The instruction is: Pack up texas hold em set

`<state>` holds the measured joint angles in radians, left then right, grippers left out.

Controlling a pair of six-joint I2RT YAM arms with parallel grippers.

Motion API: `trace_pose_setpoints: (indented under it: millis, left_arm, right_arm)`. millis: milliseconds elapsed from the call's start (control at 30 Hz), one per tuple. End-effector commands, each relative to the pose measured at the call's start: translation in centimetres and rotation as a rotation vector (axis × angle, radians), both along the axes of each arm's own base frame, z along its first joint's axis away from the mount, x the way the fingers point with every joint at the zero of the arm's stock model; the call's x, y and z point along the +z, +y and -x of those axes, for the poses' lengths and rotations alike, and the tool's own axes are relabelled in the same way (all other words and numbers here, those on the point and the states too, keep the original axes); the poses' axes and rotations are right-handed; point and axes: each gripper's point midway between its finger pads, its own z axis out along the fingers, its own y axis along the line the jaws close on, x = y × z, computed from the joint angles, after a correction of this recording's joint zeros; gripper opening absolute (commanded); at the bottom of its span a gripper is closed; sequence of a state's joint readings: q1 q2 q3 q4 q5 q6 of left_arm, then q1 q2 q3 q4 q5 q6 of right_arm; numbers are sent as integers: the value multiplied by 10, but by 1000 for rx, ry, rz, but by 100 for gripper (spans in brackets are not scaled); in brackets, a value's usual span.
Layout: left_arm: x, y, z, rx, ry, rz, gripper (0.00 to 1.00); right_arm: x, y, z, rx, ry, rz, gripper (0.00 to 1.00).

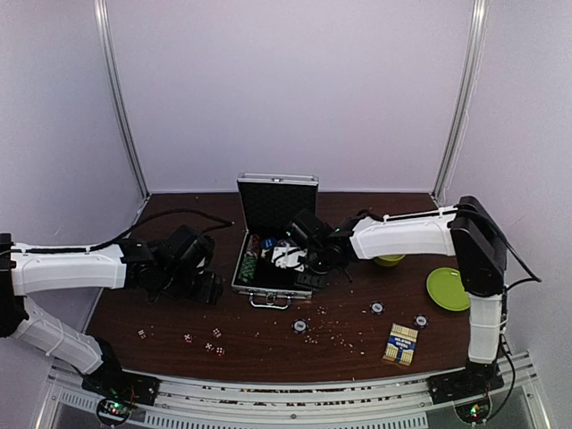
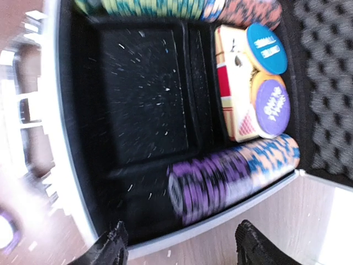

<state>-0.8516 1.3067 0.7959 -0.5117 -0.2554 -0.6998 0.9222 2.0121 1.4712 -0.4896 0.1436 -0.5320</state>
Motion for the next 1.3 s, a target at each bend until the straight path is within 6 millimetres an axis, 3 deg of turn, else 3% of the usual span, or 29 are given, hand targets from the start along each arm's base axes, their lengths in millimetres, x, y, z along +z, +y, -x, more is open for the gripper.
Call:
trace_pose_setpoints:
  millis: [0,267,367,567,900,1267]
  left_arm:
    - [-6,-6,31,-111,163,7,59]
    - [-27,-30,50,-240,314,-24,51]
    - [-39,-34,55,-287,362,-98,48]
    - [-54,-35,62,-324,409,-194,46]
    - [-68,-25,73,-331,459,-278,43]
    - [-71,-30,74,-369,479,-297,22]
  right_arm:
    - [40,-13,31,24,94,-76,67]
    - [63,-43,78,49,240,-175,67]
    - [67,-59,88,40,264,-213,66]
    - [57,-100,62,-45,214,-228,65]
    - [51,-101,66,-18,253,-241,64]
    - [51,-103,65,-17,245,-234,63]
